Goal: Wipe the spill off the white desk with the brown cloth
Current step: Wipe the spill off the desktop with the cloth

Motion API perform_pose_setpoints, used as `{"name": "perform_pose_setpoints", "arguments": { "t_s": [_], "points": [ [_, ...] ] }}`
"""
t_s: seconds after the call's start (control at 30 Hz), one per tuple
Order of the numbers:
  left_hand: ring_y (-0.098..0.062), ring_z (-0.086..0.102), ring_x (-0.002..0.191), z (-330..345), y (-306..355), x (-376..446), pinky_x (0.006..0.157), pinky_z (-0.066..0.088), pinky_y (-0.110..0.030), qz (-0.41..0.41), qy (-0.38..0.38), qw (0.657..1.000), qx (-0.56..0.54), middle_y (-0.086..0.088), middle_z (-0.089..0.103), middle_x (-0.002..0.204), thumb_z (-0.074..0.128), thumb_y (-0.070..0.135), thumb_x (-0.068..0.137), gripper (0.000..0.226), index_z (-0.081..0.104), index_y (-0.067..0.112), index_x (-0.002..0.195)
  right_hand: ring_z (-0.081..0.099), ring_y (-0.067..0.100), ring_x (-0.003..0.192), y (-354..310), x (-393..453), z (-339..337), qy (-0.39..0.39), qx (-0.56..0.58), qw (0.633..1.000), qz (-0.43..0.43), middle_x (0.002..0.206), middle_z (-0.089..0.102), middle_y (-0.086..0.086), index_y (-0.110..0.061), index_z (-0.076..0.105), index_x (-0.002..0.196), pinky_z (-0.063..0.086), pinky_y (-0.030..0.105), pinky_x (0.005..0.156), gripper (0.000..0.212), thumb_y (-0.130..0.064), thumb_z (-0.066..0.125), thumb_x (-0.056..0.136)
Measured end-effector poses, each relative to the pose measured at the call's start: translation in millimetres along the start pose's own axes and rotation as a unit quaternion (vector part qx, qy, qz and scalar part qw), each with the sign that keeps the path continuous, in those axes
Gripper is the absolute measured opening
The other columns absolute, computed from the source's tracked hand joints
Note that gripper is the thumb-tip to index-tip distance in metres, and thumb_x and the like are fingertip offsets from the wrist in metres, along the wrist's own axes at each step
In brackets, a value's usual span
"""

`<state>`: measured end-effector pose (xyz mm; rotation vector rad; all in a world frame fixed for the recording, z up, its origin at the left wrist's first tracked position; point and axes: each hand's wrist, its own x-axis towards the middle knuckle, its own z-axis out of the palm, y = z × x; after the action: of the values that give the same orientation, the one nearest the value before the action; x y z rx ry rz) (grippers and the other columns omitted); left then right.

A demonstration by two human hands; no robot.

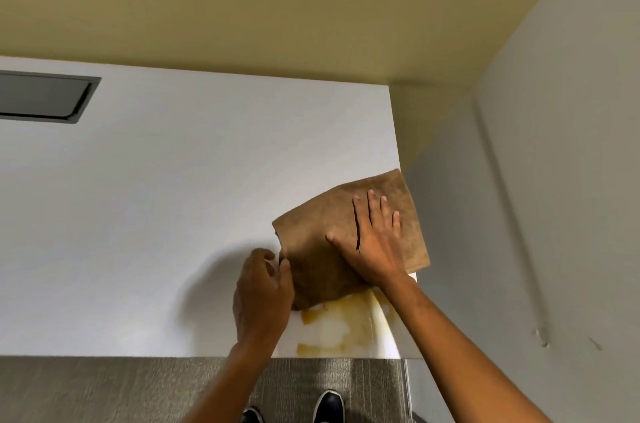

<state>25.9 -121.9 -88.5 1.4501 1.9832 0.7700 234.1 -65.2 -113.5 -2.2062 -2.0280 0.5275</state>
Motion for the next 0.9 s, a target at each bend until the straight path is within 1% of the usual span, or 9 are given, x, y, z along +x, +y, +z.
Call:
{"name": "perform_pose_setpoints", "arguments": {
  "t_s": [0.07,0.13,0.2,0.27,0.33,0.4,0.57,0.77,0.9],
  "points": [
    [-0.026,0.056,0.092,-9,-7,17,0.075,0.047,-0.040,0.053,0.033,0.998,0.023,-0.004,0.057,0.101,0.062,0.031,0.092,0.023,0.055,0.015,0.106,-0.016,0.028,0.153,-4,2,3,0.006,-0.024,1.000,0.000,0.167,-0.013,0.006,-0.026,-0.001,0.159,-0.008,0.053,0.123,0.109,-0.094,0.018,0.076],
    [-0.030,0.052,0.109,-20,-22,42,0.088,0.045,-0.044,0.125,0.034,0.989,0.072,-0.010,0.056,0.118,0.055,0.037,0.091,0.035,0.056,0.012,0.116,-0.013,0.031,0.153,-7,3,7,0.020,-0.042,0.999,0.003,0.167,-0.012,0.008,-0.028,-0.001,0.159,-0.002,0.057,0.123,0.113,-0.097,0.021,0.072],
    [-0.033,0.044,0.132,-31,-44,71,0.103,0.041,-0.048,0.171,-0.003,0.975,0.144,-0.015,0.051,0.140,0.047,0.042,0.093,0.048,0.053,0.011,0.130,-0.009,0.035,0.153,-12,4,9,0.031,-0.053,0.998,0.007,0.167,-0.010,0.009,-0.033,-0.001,0.159,0.002,0.060,0.122,0.113,-0.098,0.022,0.070],
    [-0.035,0.031,0.145,-43,-70,94,0.112,0.034,-0.055,0.211,-0.063,0.948,0.228,-0.017,0.038,0.154,0.037,0.045,0.096,0.058,0.044,0.011,0.143,-0.009,0.040,0.152,-20,7,8,0.031,-0.054,0.998,0.007,0.168,-0.007,0.007,-0.039,0.001,0.157,0.002,0.064,0.120,0.110,-0.099,0.022,0.068],
    [-0.035,0.025,0.149,-53,-94,100,0.115,0.029,-0.059,0.245,-0.102,0.927,0.264,-0.016,0.029,0.161,0.030,0.046,0.099,0.062,0.038,0.010,0.149,-0.010,0.044,0.151,-31,9,9,0.024,-0.057,0.998,0.008,0.168,-0.006,0.007,-0.045,0.003,0.156,0.000,0.066,0.119,0.105,-0.099,0.022,0.067],
    [-0.033,0.021,0.151,-56,-108,96,0.118,0.023,-0.058,0.277,-0.098,0.914,0.281,-0.012,0.024,0.163,0.028,0.043,0.101,0.060,0.037,0.011,0.151,-0.009,0.045,0.151,-41,10,13,0.022,-0.062,0.998,0.007,0.168,-0.003,0.008,-0.047,0.006,0.155,0.000,0.066,0.118,0.101,-0.098,0.021,0.070],
    [-0.028,0.015,0.153,-53,-109,96,0.122,0.014,-0.054,0.279,-0.079,0.914,0.285,-0.008,0.019,0.165,0.028,0.035,0.102,0.056,0.031,0.015,0.154,0.001,0.041,0.152,-60,11,23,0.051,-0.077,0.996,0.005,0.167,0.005,0.013,-0.045,0.017,0.155,0.006,0.063,0.120,0.093,-0.094,0.012,0.075],
    [-0.030,0.022,0.151,-54,-111,98,0.120,0.019,-0.054,0.287,-0.091,0.910,0.285,-0.011,0.026,0.163,0.024,0.030,0.102,0.054,0.037,0.010,0.151,0.008,0.033,0.153,-83,4,32,0.063,-0.031,0.997,-0.028,0.164,0.014,0.017,-0.035,0.039,0.148,0.007,0.053,0.123,0.084,-0.086,0.030,0.082],
    [-0.033,0.027,0.149,-55,-109,99,0.118,0.026,-0.054,0.286,-0.097,0.906,0.296,-0.015,0.030,0.161,0.020,0.028,0.101,0.056,0.038,0.005,0.149,0.026,0.032,0.148,-89,-6,39,0.106,0.048,0.992,-0.044,0.157,0.034,0.019,-0.018,0.059,0.130,0.019,0.050,0.122,0.060,-0.060,0.037,0.092]
  ]
}}
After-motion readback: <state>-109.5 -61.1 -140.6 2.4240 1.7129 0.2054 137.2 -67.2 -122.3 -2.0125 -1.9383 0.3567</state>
